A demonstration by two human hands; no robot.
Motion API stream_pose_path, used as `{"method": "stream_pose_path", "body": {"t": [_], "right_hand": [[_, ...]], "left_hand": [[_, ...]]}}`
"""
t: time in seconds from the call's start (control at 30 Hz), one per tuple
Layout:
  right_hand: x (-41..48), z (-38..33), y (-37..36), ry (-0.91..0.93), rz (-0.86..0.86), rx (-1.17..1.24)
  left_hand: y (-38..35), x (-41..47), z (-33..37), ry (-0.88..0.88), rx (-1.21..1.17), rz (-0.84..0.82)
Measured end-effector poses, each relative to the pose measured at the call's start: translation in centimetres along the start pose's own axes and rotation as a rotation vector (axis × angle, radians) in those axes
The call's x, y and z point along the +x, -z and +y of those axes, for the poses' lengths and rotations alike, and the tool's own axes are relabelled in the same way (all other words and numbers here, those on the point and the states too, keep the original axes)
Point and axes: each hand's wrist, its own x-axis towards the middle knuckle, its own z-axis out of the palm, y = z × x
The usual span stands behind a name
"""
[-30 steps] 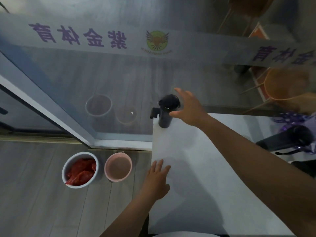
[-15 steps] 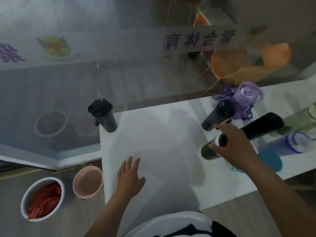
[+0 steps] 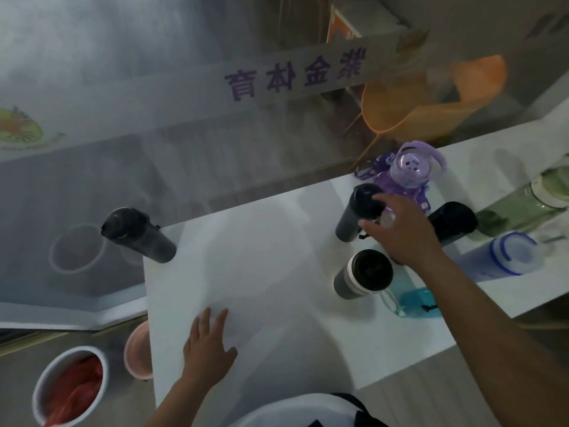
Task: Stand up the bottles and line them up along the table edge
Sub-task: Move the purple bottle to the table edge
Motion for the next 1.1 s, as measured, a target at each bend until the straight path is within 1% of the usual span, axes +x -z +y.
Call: {"method": "stream_pose_path", "body": {"t": [0.1,0.17,0.27,0.4,0.43,0.47,0.6,0.67,0.77,0.83,0.9,1.03,1.1], "right_hand": [[4.1,-1.0,2.9,-0.034,0.136,-0.032],[7.5,-0.5,4.8,-0.054,0.133,-0.072],[12.8,2.1,6.7,-0.105,0.030,-0.080],[17.6,5.5,5.9,-0.211,-0.196,-0.129],[18.3,6.0,5.5,-0.217,-0.221,-0.147],[19.3,6.7,5.1,-0.205,-0.225,-0.174],[21.7,8.4,3.5,-0.150,-0.178,-0.462],[22.1,8.7,2.9,-0.146,-0.157,-0.528],[21.8,8.2,3.1,-0.168,-0.142,-0.481],[21.5,7.9,3.5,-0.152,-0.148,-0.392],[21.3,7.8,3.9,-0.111,-0.143,-0.356],[20.7,5.6,5.2,0.058,-0.051,-0.422],[20.2,3.5,6.0,0.153,-0.048,-0.453]], "left_hand": [[0.5,0.5,0.7,0.020,0.014,-0.008],[1.0,1.1,1.6,0.014,0.028,-0.007],[1.4,2.1,3.4,-0.029,0.031,-0.018],[1.9,3.5,5.8,-0.070,0.016,-0.034],[2.0,3.8,6.4,-0.076,0.011,-0.031],[2.1,4.1,6.9,-0.081,0.005,-0.027],[2.3,4.6,8.2,-0.087,-0.028,-0.023],[2.1,4.3,8.2,-0.084,-0.038,-0.016],[1.8,3.9,7.9,-0.068,-0.035,-0.023],[1.7,3.8,7.5,-0.061,-0.041,-0.025],[1.6,3.8,7.2,-0.066,-0.045,-0.020],[1.9,3.9,6.3,-0.060,-0.049,-0.007],[2.2,3.9,6.0,-0.048,-0.072,0.002]]}}
